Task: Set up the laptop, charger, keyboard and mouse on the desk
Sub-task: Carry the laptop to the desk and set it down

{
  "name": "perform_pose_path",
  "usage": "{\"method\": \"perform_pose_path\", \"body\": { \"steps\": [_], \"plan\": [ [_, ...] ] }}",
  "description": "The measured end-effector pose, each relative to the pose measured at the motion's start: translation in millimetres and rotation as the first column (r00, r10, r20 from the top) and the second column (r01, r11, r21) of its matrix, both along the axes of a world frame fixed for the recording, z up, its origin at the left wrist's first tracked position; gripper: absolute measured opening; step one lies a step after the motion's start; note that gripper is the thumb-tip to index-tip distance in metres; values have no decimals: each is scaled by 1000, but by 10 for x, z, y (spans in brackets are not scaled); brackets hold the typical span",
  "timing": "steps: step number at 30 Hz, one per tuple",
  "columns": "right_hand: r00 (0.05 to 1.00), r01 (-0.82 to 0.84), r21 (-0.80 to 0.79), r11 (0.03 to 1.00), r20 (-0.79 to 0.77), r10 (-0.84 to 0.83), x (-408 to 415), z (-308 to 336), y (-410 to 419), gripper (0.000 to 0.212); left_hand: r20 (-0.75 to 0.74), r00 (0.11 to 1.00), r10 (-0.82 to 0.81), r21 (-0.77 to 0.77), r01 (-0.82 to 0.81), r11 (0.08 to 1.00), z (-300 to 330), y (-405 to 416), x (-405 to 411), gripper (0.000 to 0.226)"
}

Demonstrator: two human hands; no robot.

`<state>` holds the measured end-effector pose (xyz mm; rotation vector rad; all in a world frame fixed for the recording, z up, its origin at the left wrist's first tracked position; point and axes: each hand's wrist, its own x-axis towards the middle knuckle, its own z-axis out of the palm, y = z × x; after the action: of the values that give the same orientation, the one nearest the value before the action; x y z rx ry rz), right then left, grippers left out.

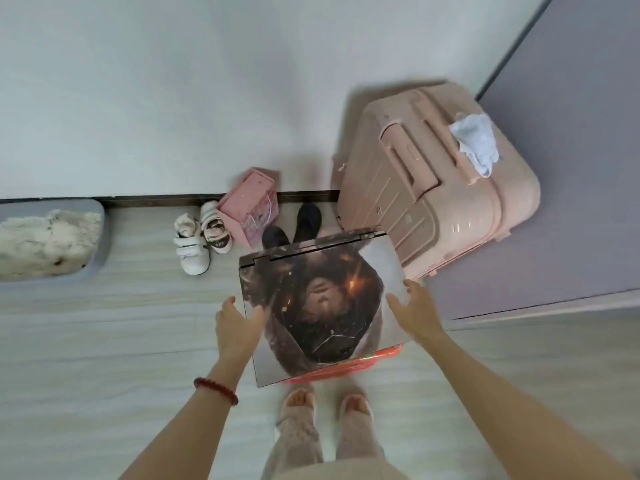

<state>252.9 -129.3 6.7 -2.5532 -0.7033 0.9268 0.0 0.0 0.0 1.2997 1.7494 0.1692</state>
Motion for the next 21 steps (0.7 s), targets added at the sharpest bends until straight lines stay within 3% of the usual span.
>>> {"method": "perform_pose_path", "body": {
  "steps": [3,6,8,12,17,21],
  "plan": [
    [999,30,-88,996,17,-29,236,-481,178,70,-139,990,27,-71,-37,997,-507,149,203,88],
    [998,48,-127,991,-31,-52,352,-826,264,84,-126,981,149,-168,-169,971,-914,195,274,104],
    [995,74,-109,991,-65,-81,426,-969,300,90,-8,967,256,-205,-252,946,-1081,219,252,97],
    [967,190,-59,980,-163,-197,538,-1086,356,83,105,917,384,-218,-356,909,-1160,217,257,51],
    [960,157,54,986,-244,-139,471,-755,559,87,219,790,573,-202,-538,818,-825,103,44,46],
    [957,34,211,977,-289,29,173,-15,1022,82,304,642,704,-179,-687,704,-75,70,-413,45]
  ]
}}
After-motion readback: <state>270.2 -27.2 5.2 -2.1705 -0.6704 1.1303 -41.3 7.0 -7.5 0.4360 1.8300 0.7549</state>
